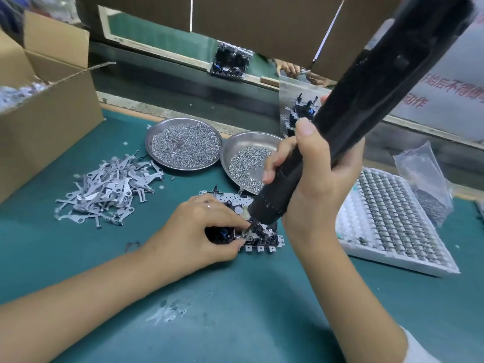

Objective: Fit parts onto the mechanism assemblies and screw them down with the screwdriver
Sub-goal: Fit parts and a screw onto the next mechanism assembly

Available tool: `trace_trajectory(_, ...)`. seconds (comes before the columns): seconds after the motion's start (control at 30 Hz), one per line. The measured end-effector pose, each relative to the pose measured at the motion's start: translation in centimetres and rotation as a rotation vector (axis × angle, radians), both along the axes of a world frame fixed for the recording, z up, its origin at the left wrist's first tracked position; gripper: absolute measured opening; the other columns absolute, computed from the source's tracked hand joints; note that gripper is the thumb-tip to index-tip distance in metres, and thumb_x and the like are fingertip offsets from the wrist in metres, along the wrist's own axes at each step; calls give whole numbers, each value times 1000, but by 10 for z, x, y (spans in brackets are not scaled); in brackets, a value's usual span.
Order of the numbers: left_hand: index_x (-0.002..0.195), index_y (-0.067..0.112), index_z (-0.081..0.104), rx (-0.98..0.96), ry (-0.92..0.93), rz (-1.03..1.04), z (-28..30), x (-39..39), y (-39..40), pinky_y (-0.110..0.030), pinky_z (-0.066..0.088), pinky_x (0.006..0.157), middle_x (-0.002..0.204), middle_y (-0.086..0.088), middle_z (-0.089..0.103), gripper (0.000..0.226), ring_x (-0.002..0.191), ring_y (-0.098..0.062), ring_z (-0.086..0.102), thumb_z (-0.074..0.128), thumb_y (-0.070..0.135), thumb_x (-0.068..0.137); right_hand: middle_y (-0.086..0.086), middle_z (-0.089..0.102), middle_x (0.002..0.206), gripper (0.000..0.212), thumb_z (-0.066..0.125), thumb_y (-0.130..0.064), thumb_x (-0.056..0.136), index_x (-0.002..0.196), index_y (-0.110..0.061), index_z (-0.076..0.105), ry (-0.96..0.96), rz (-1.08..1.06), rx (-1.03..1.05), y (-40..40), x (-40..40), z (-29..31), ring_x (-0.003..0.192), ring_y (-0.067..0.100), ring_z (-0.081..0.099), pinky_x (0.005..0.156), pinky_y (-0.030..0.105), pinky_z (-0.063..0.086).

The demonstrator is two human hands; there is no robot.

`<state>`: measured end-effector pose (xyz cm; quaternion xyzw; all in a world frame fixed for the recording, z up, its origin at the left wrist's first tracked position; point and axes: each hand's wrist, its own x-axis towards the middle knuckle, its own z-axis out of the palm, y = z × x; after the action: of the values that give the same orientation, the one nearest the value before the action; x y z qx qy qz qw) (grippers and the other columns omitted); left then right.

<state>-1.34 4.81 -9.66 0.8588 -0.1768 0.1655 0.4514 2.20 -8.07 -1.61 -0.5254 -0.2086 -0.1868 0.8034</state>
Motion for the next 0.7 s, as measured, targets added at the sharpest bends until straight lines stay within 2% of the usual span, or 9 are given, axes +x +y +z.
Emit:
trace_trajectory(0.1,87,20,78,15,-29,-1,-2,1,0,-38,50,83,82,22,65,23,81,-9,58,77,24,65,5,46,49,24,60,-18,79,95,-13,43,-9,9,9,2,-1,-4,35,22,43,43,24,40)
trace_trajectory(0.27,85,17,78,30,-64,-10,-2,2,0,-35,49,80,81,30,57,21,79,-3,53,77,22,64,7,44,49,29,59,-20,77,99,-10,43,-1,11,14,5,-1,-8,36,22,42,43,23,40)
trace_trajectory(0.5,89,16,78,28,-21,-25,-2,2,1,-39,48,84,85,16,69,23,81,-11,58,74,24,68,4,45,47,26,58,-19,78,94,-10,40,-15,18,10,8,-2,-9,34,22,42,43,25,39)
trace_trajectory(0.7,88,15,78,27,-19,-32,-1,2,0,-37,48,84,83,16,67,22,80,-12,57,74,24,68,3,44,48,26,59,-16,80,96,-9,40,-21,28,14,9,-3,-10,35,21,42,43,25,40)
